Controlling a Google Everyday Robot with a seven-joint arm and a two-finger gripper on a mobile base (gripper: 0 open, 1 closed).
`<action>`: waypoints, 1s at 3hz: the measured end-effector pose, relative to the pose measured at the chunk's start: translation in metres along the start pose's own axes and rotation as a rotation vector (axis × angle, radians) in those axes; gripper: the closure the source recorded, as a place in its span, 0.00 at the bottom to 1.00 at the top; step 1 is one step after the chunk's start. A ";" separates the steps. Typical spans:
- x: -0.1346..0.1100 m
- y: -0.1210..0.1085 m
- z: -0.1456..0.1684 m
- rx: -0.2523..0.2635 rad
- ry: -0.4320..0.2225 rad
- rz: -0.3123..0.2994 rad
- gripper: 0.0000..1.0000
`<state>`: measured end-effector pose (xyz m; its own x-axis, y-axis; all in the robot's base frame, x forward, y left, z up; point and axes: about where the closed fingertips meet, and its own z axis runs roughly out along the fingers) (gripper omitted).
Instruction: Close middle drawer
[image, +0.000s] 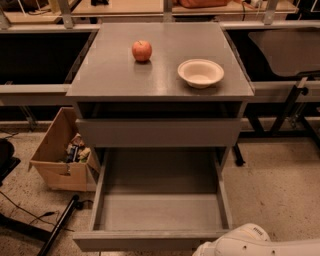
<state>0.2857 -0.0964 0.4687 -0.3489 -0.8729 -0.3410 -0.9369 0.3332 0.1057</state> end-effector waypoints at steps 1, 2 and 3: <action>-0.002 -0.040 0.024 0.080 -0.072 -0.007 1.00; -0.004 -0.089 0.032 0.172 -0.126 -0.006 1.00; -0.005 -0.091 0.034 0.173 -0.128 -0.010 1.00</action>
Offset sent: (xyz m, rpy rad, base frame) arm 0.1161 0.0197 -0.0869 0.0605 -0.2896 -0.1028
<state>0.3736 -0.1104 0.4290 -0.3232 -0.8277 -0.4587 -0.9190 0.3902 -0.0565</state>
